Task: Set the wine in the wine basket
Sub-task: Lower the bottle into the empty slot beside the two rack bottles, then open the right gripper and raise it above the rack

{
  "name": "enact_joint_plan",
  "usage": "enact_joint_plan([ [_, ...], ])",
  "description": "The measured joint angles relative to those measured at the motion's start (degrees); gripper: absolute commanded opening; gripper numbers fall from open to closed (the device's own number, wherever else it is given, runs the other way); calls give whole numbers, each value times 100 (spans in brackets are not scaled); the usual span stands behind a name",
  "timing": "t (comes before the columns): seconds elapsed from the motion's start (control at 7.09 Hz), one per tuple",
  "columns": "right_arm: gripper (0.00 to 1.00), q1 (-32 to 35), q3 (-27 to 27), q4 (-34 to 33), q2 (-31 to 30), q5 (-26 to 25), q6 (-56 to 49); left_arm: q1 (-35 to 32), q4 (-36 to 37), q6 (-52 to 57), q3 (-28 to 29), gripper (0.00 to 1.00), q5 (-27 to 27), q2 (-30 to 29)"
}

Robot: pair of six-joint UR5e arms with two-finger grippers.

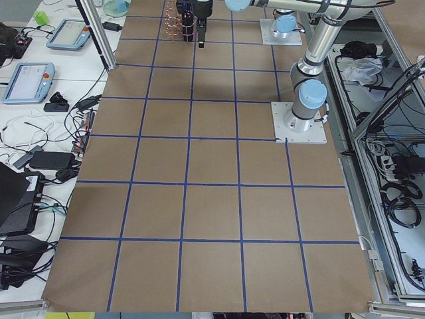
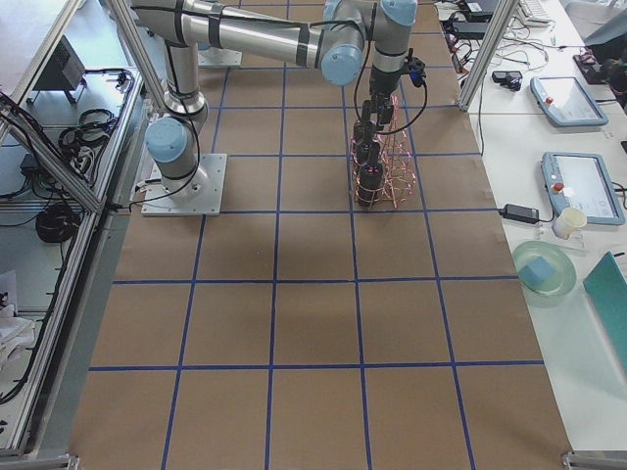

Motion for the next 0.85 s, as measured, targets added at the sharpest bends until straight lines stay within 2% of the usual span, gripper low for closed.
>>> enact_joint_plan([
  [0.56,100,192,-27,919,-1215,18,183,-10,-4,0,-20,100,2,3],
  [0.85,100,930,-17,1047,-1401,-23,958,-14,-3,0,-21,100,0,7],
])
